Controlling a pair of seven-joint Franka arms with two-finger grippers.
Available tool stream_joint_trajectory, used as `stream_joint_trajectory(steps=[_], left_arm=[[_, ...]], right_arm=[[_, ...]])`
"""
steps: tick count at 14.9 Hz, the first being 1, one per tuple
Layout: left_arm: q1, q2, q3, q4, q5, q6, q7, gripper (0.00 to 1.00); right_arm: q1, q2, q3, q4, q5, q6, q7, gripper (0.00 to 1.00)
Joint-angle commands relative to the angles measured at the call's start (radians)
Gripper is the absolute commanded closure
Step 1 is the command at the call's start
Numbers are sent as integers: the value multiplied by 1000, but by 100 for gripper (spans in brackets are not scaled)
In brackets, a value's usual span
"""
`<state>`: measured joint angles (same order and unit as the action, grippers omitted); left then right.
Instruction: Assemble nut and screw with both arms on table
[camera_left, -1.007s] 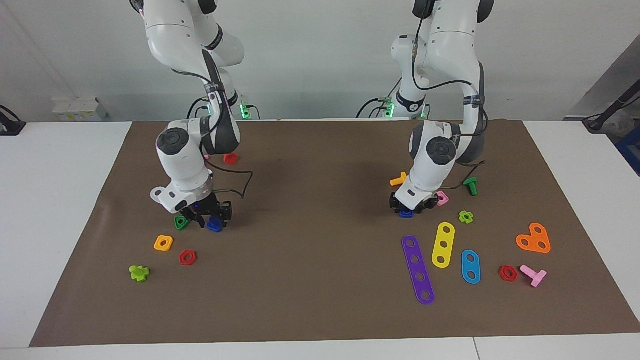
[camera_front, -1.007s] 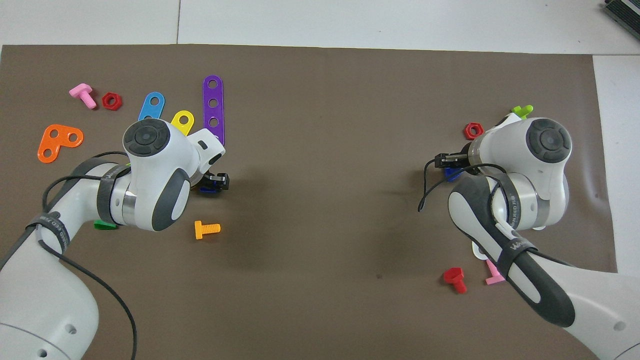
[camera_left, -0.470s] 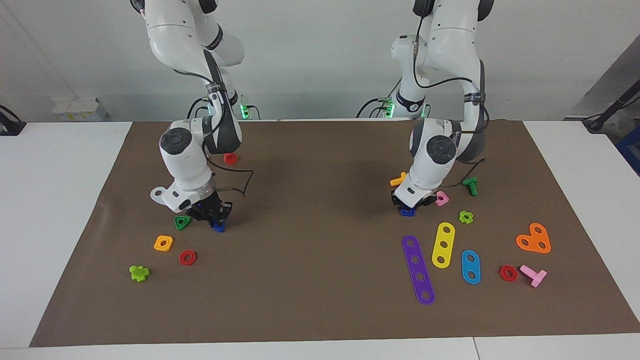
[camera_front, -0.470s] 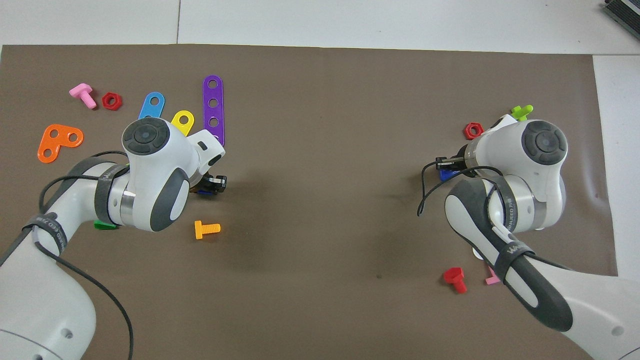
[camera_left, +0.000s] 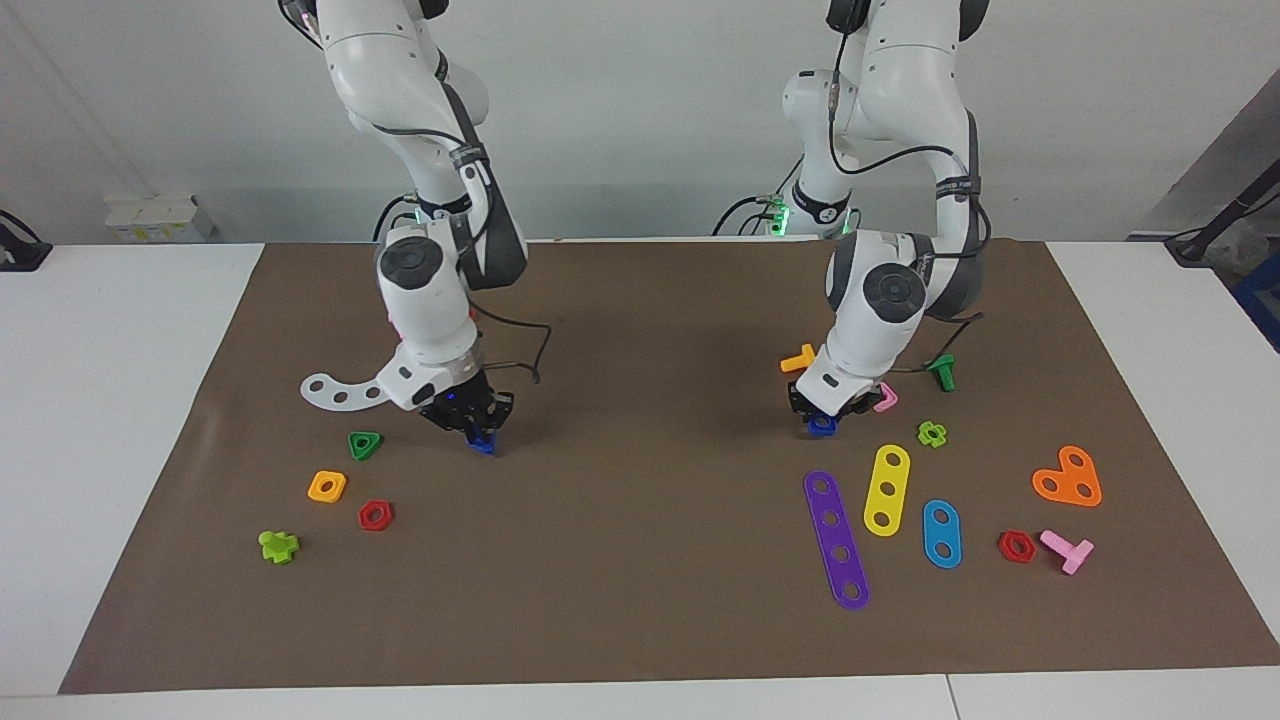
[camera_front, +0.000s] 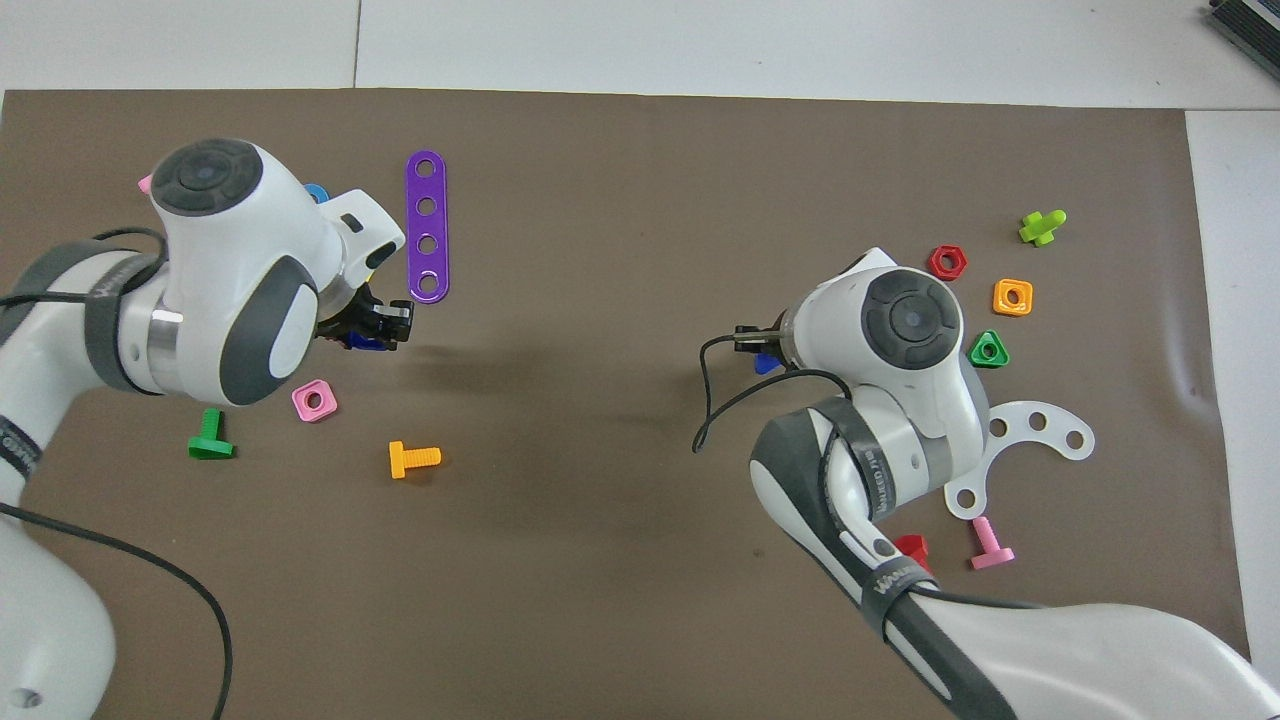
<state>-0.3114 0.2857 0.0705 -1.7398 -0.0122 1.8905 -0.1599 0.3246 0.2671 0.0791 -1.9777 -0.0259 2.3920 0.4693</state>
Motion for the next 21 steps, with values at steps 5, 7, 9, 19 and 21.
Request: stream_joint_trajectory(steps=[5,7,9,19,21], left_arm=[[34,-11,0,134,-14,-192,11,100],[32,-11,0,140,-35,-199,6,100],[25,-11,-1,140,-49,-195,0,100],[-113,-42,-15,16,-98,20,-283,100],[-188,-43,-14,-33,-98,105,-397,100]], right_arm=[[177,101,-2,111,-46,-28,251,100],[221,124,-4,117,-60,-25,291,100],[229,127,-5,109,-69,-28,299,31],[53,-136,-12,96,-52,-250,264,0],[-24,-196,-12,94,-46,-325,191,0]])
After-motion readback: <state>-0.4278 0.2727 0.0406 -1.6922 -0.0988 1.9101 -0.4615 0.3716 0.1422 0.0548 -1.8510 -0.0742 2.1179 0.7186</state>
